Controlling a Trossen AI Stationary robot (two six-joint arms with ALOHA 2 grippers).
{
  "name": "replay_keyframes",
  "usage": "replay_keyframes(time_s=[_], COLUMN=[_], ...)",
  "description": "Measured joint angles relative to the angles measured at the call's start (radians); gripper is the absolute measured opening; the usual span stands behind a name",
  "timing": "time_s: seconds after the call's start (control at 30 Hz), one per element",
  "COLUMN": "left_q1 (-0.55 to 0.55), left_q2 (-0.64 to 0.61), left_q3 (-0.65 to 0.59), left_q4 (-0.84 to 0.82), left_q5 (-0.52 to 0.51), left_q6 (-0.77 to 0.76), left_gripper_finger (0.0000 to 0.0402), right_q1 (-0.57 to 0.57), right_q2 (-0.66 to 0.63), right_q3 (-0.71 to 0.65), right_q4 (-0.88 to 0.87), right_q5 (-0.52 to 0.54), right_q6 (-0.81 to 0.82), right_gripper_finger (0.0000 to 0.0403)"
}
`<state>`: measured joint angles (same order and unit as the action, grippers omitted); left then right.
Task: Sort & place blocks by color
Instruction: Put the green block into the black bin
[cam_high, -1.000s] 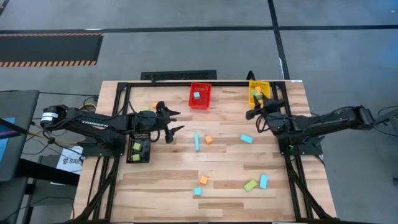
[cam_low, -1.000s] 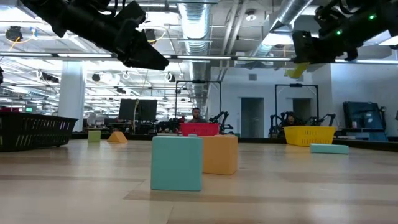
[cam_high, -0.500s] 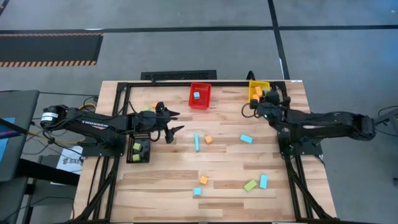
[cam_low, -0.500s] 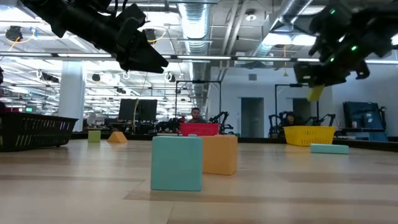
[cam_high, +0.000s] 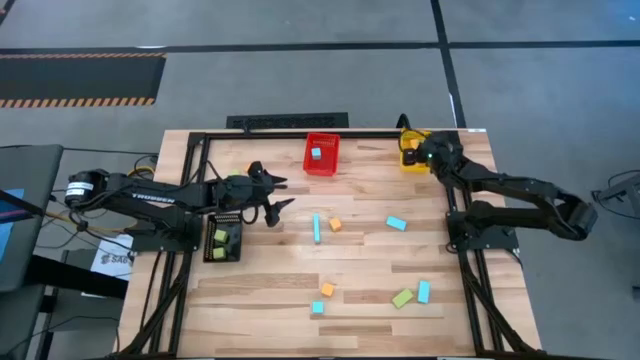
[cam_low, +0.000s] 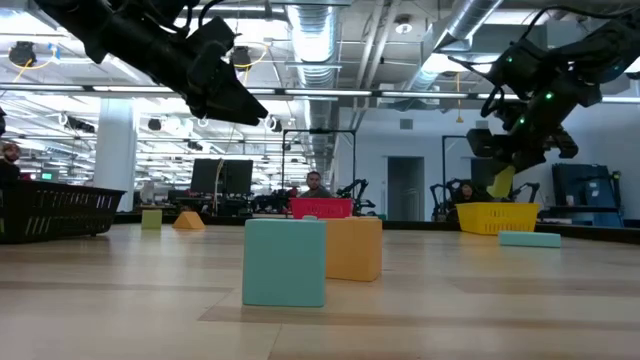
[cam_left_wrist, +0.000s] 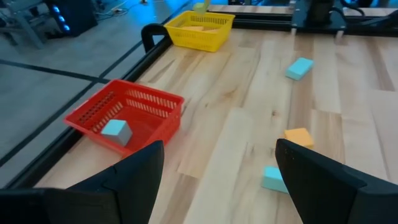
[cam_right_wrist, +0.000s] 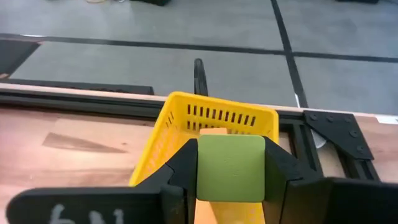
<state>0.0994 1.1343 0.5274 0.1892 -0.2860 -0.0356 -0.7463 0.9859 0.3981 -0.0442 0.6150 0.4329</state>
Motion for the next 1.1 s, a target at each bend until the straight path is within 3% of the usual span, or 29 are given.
replay_keyframes(time_s=[0.17, 0.27, 0.4, 0.57, 0.83, 0.9, 1.0, 1.1], left_q1=[0.025, 0.03, 0.042, 0.049, 0.082, 0.081, 0.068, 0.05], left_q2=[0.0, 0.0, -0.001, -0.053, -0.262, -0.293, -0.278, -0.226], left_q3=[0.0, 0.0, 0.0, -0.041, -0.199, -0.23, -0.272, -0.298], left_q4=[0.0, -0.025, -0.087, -0.137, -0.011, 0.089, 0.301, 0.454], left_q5=[0.018, 0.018, 0.02, 0.066, 0.254, 0.304, 0.397, 0.394], left_q6=[0.004, 0.011, 0.025, 0.027, -0.114, -0.144, -0.151, -0.125], left_gripper_finger=[0.0294, 0.0294, 0.0294, 0.0293, 0.0277, 0.0276, 0.0276, 0.0276], right_q1=[-0.043, -0.027, 0.051, 0.208, 0.421, 0.462, 0.514, 0.558], right_q2=[0.028, 0.054, 0.098, 0.211, 0.548, 0.643, 0.772, 0.871], right_q3=[0.0, 0.0, 0.0, 0.0, 0.025, 0.072, 0.18, 0.305], right_q4=[0.072, 0.174, 0.388, 0.634, 1.238, 1.349, 1.426, 1.434], right_q5=[-0.153, -0.297, -0.511, -0.646, -0.827, -0.843, -0.856, -0.878], right_q6=[-0.015, -0.058, -0.092, -0.135, -0.179, -0.174, -0.171, -0.145], right_gripper_finger=[0.012, 0.012, 0.0128, 0.0128, 0.0127, 0.0127, 0.0127, 0.0127])
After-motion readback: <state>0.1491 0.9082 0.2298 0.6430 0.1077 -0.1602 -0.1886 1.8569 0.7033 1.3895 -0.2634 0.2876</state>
